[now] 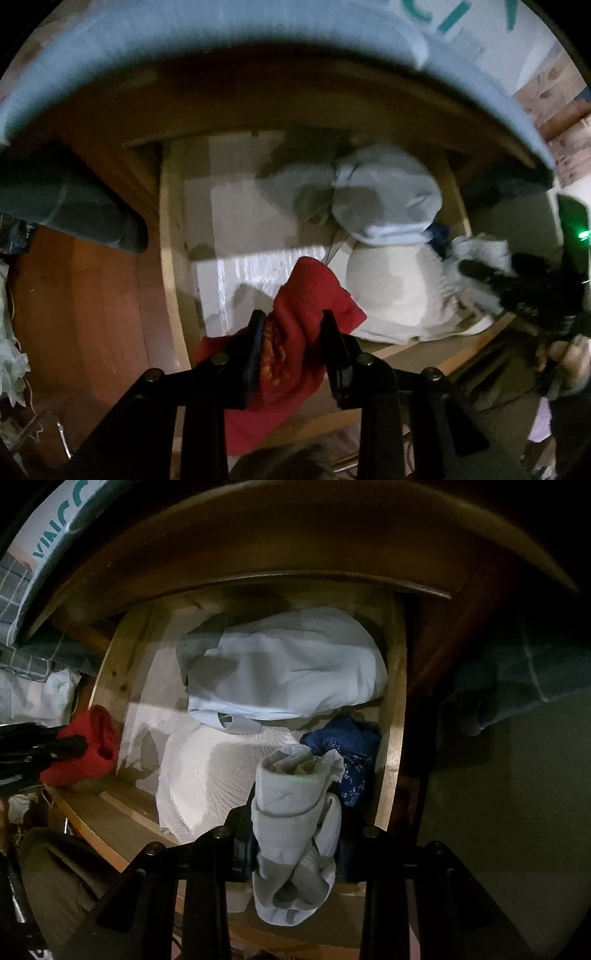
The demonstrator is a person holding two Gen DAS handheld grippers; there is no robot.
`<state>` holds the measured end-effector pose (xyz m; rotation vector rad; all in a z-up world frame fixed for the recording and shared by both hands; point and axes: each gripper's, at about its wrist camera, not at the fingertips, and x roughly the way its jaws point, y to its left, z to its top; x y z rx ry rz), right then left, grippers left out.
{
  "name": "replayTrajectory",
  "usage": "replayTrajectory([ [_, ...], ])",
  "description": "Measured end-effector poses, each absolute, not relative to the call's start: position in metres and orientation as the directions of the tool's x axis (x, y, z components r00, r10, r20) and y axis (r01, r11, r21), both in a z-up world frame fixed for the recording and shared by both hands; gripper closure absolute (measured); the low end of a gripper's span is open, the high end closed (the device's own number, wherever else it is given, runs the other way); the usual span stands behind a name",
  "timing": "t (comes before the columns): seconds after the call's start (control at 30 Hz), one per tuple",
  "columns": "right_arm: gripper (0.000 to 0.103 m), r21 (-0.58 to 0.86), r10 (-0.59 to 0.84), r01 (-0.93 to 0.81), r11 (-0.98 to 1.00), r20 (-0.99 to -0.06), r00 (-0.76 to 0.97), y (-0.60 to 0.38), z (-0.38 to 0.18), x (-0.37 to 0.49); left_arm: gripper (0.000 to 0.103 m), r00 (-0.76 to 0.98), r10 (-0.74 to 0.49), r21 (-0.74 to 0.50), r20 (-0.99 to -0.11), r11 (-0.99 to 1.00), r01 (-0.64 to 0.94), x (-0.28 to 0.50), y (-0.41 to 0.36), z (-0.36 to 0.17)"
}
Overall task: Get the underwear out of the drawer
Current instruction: 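Grasp the red cloth in the drawer with the left tool, then carry the red cloth into the white box and open the left tool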
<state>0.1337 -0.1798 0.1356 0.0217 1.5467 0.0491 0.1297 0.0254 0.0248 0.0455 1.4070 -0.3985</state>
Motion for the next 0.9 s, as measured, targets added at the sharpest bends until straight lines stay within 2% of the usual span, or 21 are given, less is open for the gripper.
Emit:
replayTrajectory([
  [0.47,0.073,0.032,0.033,-0.016,0.999,-0.999,0.027,-0.179,0.136,0.134,0.073,0.324,-0.317,-0.217,-0.891,0.926,0.31,0.106,0.034,0.131],
  [0.67,0.073,0.037,0.037,-0.016,0.999,-0.999,0.03,-0.18,0.136,0.133,0.073,0.479,-0.364,-0.218,-0.799,0.917,0.334,0.11,0.041,0.227],
  [0.9,0.073,0.05,0.05,-0.01,0.999,-0.998,0.033,-0.182,0.136,0.133,0.073,0.644,-0.333,-0.13,-0.688,0.931,0.342,0.141,0.029,0.318],
])
